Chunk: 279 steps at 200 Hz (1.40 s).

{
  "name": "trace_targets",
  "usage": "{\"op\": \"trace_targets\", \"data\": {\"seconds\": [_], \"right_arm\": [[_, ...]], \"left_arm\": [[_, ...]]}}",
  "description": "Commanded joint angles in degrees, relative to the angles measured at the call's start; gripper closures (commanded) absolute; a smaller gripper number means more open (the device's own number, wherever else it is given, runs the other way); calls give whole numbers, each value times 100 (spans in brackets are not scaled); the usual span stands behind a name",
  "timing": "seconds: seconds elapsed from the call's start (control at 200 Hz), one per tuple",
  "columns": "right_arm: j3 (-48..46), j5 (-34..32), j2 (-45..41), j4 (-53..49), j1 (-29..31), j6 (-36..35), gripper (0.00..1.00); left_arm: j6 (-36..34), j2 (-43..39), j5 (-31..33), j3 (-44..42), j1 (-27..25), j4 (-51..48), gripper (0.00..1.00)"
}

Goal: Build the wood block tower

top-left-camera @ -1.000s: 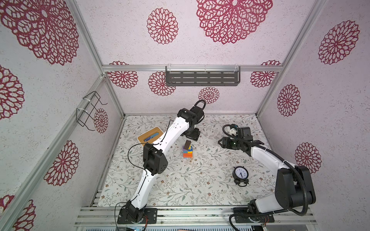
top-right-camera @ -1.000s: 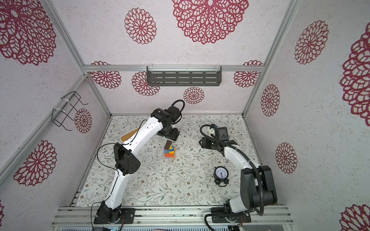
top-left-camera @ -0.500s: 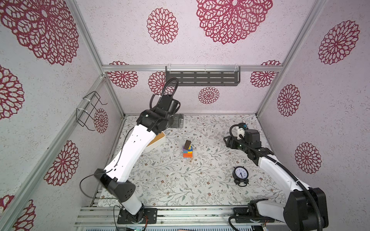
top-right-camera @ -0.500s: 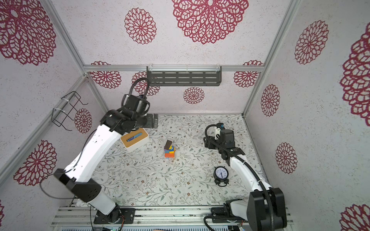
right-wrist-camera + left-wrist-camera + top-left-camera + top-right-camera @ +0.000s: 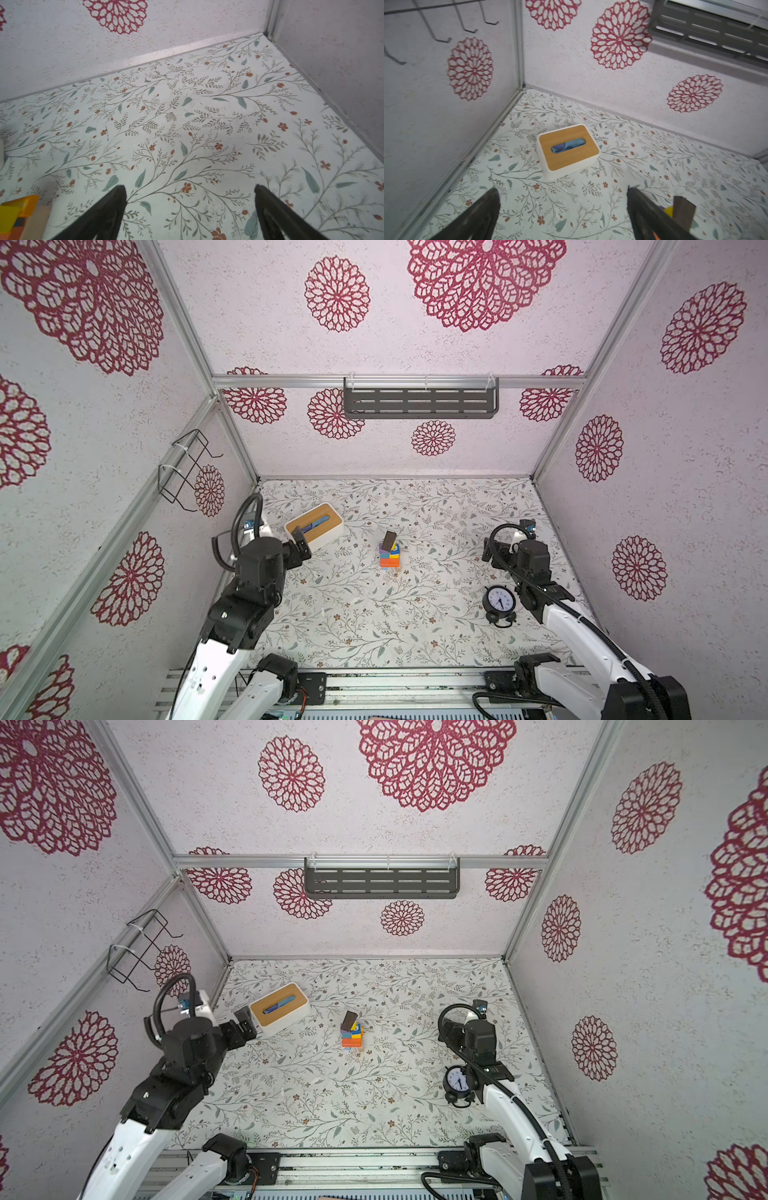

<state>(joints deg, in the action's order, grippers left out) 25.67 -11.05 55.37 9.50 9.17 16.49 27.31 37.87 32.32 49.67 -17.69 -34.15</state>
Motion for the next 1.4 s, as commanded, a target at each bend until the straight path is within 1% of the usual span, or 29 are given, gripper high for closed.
{"op": "trace_targets", "data": {"seconds": [0.0,0.115,0.22,0.275,0.34,0.455,0.55,0.58,0.66,0.726,0.826,0.931,1.061,1.121,1.146,1.166,1.201,1.231,1.286,1.346,1.391], "right_arm": [[-420,-847,-298,889,-29,-283,1],[-1162,-901,-553,1903,-28,-477,1],[-1446,-1043,-879,2258,-31,-480,1],[-1643,-1041,-1036,2547,-29,-574,1],[-1851,-1052,-1129,2865,-32,-722,1],[-1918,-1272,-1009,3039,-38,-842,1],[-1921,-1394,-877,3160,-50,-951,1],[-1952,-1435,-848,3258,-47,-998,1],[-2142,-1494,-741,3777,-64,-1242,1],[-2303,-1501,-612,4258,-86,-1383,1],[-2384,-1501,-252,4703,-125,-1436,1],[-2390,-1557,347,5208,-135,-1455,1],[-2571,-1515,1318,6752,-157,-1402,1],[-2593,-1409,1827,7376,-161,-1555,1],[-2591,-1349,2054,7687,-161,-1658,1],[-2593,-1329,2218,7907,-161,-1724,1],[-2609,-1316,2572,8338,-161,-1814,1],[-2626,-1336,2887,8692,-161,-1869,1],[-2517,-1334,3269,8724,-161,-1809,1],[-2347,-1090,3617,8718,-161,-1915,1],[-2235,-1016,3681,8627,-144,-2021,1]], "left_arm": [[75,-256,1178,-445,132,520,3],[-9,-174,1524,-820,300,648,3],[73,89,1945,-776,381,382,3],[-25,158,2071,-835,415,475,3],[-421,164,1986,-1098,513,1050,3],[-945,203,1513,-1676,769,2311,3],[-850,433,1210,-2132,1115,3206,3],[-718,538,1123,-2275,1221,3401,3],[-629,977,966,-2566,1402,4031,3],[-671,1348,996,-2679,1476,4472,3],[-809,1909,985,-2759,1575,5190,3],[-989,2460,823,-2967,1589,6229,3],[-889,3238,820,-3191,1585,7393,3],[-914,3558,885,-3277,1585,7965,3],[-922,3602,940,-3179,1577,7883,3],[-872,3585,921,-3079,1576,7605,3],[-770,3539,774,-2922,1592,7123,3],[-810,3570,633,-2887,1632,7097,3],[-994,3655,357,-2938,1696,7402,3],[-1088,3561,70,-2977,1717,7350,3],[-1123,3489,-26,-3072,1717,7452,3]]}}
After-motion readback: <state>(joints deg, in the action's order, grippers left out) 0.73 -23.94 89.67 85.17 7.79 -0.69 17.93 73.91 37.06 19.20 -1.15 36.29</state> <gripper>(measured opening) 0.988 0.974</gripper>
